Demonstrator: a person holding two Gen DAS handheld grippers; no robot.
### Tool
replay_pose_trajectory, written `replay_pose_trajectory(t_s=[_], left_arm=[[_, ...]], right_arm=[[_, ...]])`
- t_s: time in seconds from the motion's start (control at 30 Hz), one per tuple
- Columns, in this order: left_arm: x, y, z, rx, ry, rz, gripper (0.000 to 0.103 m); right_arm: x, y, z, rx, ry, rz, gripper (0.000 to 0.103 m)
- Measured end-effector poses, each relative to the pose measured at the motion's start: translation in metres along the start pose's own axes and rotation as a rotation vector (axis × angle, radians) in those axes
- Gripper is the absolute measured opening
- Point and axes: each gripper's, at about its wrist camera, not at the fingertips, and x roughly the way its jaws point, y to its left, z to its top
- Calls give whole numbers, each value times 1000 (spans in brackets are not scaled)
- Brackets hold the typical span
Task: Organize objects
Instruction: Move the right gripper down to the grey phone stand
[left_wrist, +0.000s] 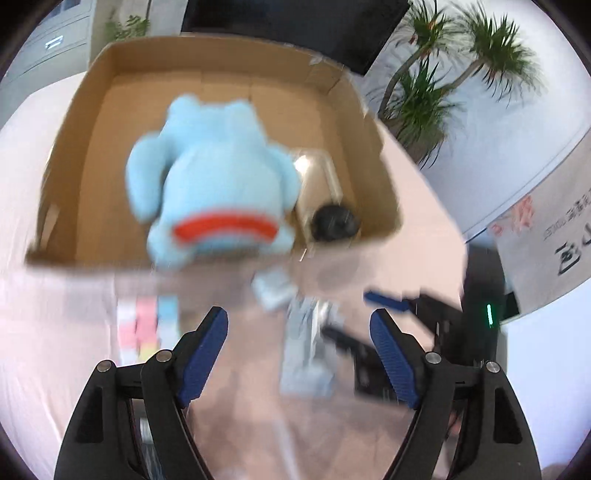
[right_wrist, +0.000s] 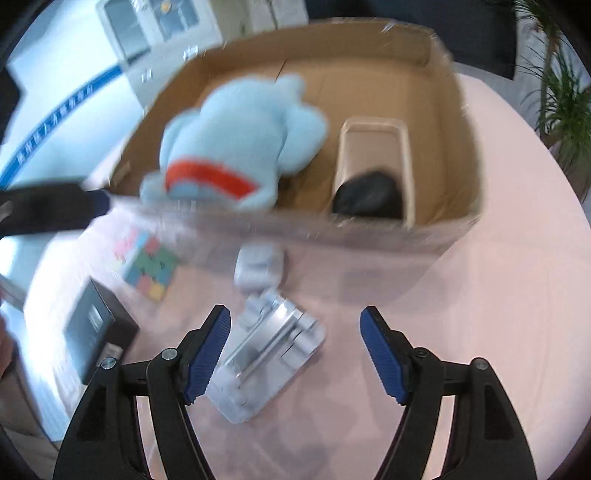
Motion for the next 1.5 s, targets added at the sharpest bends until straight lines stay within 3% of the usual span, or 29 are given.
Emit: replay_pose_trajectory(t_s=[0.1, 0.17, 0.3, 0.47, 0.53, 0.6, 0.67, 0.73, 0.9, 0.97, 1.03, 1.1, 1.17, 1.3, 1.4, 1.5], left_arm=[[6, -1, -37, 41, 37, 30, 79], [12, -11, -64, 74, 40, 40, 79], [26, -31, -112, 138, 52, 58, 79], [44, -40, -147, 100, 33, 91, 79], [49, -38, -156, 89, 62, 70, 80], [44, -45, -167, 138, 28, 66, 80], [41, -54, -176, 174, 46, -11, 80], [38, -64, -182, 204, 37, -61, 80], [43, -69, -177, 216, 46, -62, 81], [47, -70, -180, 224, 62, -80, 81], [48, -74, -181, 251, 43, -50, 81], [47, -68, -179, 245, 30, -26, 81], [44, -51, -172, 200, 13, -7, 81], [36, -15, -163, 58, -3, -48, 80], [35, -13, -164, 60, 16, -92, 80], [39, -29, -169, 95, 45, -153, 80]], right_arm=[[20, -1, -4, 6, 40, -19, 55], [26, -9, -8, 45, 39, 39, 45], [17, -9, -23, 82, 11, 37, 43], [-9, -6, -68, 190, -13, 8, 43], [-23, -7, -93, 253, -7, -11, 43], [-34, -2, -112, 261, -1, -31, 46], [-43, 0, -126, 259, -9, -24, 48], [-46, -4, -133, 265, -16, 7, 49], [-51, -16, -136, 250, -33, 6, 51], [-49, -13, -133, 185, -42, 20, 63], [-46, -15, -131, 143, -63, 27, 64], [-41, -17, -131, 146, -69, 34, 61], [-42, -16, -136, 152, -71, 95, 49], [-50, 0, -155, 64, -61, 145, 47], [-57, 5, -161, 53, -110, 73, 47], [-54, -3, -156, 75, -120, 82, 47]])
